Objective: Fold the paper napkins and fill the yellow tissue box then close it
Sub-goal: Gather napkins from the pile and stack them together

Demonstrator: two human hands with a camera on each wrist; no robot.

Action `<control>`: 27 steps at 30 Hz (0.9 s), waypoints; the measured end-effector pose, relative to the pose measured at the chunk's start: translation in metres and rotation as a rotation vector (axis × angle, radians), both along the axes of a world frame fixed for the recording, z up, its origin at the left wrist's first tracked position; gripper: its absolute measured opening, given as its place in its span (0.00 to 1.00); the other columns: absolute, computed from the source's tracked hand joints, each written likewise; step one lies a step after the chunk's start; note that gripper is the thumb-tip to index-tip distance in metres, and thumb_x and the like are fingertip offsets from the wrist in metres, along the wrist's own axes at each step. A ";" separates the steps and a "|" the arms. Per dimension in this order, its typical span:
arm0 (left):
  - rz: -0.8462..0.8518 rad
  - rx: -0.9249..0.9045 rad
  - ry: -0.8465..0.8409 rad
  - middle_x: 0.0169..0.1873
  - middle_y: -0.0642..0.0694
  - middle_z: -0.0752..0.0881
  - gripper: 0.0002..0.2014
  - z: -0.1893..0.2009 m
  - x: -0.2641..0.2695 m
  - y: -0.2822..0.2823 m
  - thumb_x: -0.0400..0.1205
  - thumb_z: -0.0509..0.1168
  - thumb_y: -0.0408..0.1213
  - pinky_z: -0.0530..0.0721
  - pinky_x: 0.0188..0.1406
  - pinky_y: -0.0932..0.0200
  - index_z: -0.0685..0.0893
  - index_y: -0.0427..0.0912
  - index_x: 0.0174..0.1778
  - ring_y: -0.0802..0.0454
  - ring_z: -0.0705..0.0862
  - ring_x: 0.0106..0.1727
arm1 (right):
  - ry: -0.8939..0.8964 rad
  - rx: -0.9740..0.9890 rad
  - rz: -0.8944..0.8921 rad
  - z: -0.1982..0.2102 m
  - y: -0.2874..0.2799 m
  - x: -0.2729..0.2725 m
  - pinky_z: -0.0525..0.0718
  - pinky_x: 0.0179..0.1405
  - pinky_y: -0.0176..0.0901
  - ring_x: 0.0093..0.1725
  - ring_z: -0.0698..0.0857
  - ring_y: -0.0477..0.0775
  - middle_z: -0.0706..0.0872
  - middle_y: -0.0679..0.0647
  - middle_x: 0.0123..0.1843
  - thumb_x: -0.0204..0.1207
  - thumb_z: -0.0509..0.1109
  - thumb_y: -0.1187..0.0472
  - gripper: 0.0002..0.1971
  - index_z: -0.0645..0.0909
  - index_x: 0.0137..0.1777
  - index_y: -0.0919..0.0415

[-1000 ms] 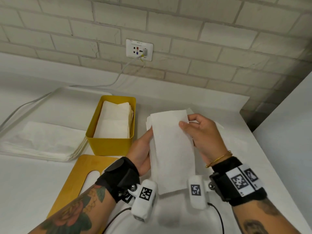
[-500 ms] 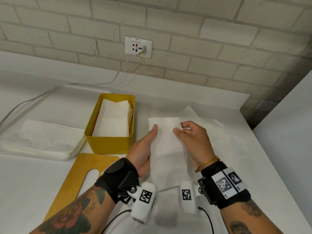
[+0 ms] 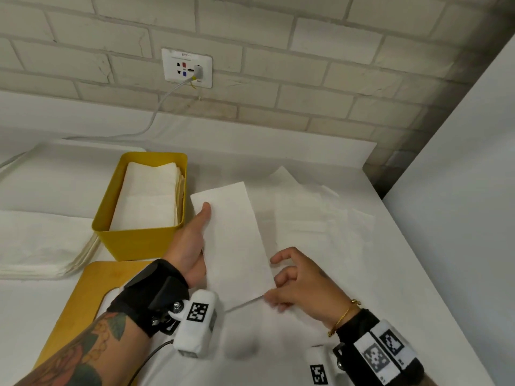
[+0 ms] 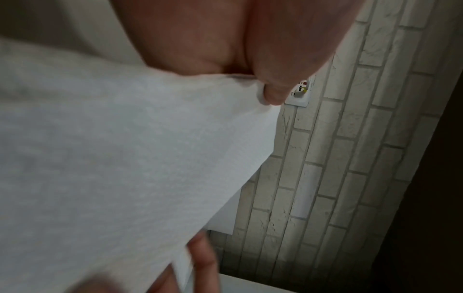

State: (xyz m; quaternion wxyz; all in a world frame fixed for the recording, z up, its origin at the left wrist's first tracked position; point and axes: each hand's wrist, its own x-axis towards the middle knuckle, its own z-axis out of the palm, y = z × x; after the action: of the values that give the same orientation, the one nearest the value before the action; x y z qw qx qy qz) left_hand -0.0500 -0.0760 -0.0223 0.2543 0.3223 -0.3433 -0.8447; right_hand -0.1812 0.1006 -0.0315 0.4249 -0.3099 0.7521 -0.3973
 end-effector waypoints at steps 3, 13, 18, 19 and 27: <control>0.015 0.006 0.000 0.49 0.42 0.94 0.16 0.000 0.000 -0.001 0.90 0.60 0.48 0.85 0.49 0.46 0.88 0.41 0.56 0.48 0.94 0.45 | 0.125 0.029 -0.047 0.015 0.012 -0.029 0.87 0.36 0.44 0.36 0.90 0.54 0.92 0.58 0.40 0.72 0.82 0.66 0.19 0.79 0.59 0.56; -0.002 0.026 -0.007 0.53 0.42 0.94 0.17 -0.003 0.001 0.007 0.89 0.62 0.50 0.86 0.51 0.45 0.87 0.42 0.61 0.46 0.94 0.49 | 0.386 0.234 -0.294 0.017 0.002 -0.117 0.83 0.64 0.51 0.62 0.85 0.57 0.83 0.51 0.61 0.70 0.83 0.49 0.24 0.78 0.64 0.50; 0.022 0.016 -0.013 0.51 0.42 0.94 0.15 -0.006 0.005 0.006 0.89 0.61 0.49 0.85 0.51 0.45 0.86 0.43 0.60 0.47 0.94 0.47 | 0.382 0.232 -0.183 0.018 -0.005 -0.107 0.83 0.58 0.46 0.59 0.85 0.56 0.84 0.53 0.63 0.72 0.82 0.58 0.20 0.80 0.61 0.49; 0.025 0.017 -0.016 0.51 0.42 0.94 0.15 -0.005 0.006 0.007 0.89 0.61 0.49 0.85 0.51 0.45 0.86 0.43 0.61 0.47 0.94 0.47 | 0.358 0.180 -0.160 0.020 -0.005 -0.105 0.84 0.57 0.47 0.59 0.86 0.55 0.86 0.55 0.62 0.72 0.82 0.59 0.19 0.81 0.60 0.49; -0.007 0.019 -0.032 0.52 0.40 0.94 0.18 -0.001 0.004 0.009 0.89 0.61 0.49 0.86 0.53 0.45 0.88 0.39 0.60 0.45 0.94 0.48 | 0.234 -0.456 -0.048 0.077 -0.006 -0.058 0.82 0.71 0.57 0.67 0.86 0.54 0.91 0.49 0.61 0.77 0.76 0.69 0.17 0.87 0.57 0.45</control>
State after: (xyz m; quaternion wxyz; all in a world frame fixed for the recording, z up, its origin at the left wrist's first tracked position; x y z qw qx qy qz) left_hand -0.0462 -0.0670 -0.0237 0.2425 0.3372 -0.3404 -0.8436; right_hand -0.2396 0.0943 0.0452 0.2445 -0.4239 0.6940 -0.5281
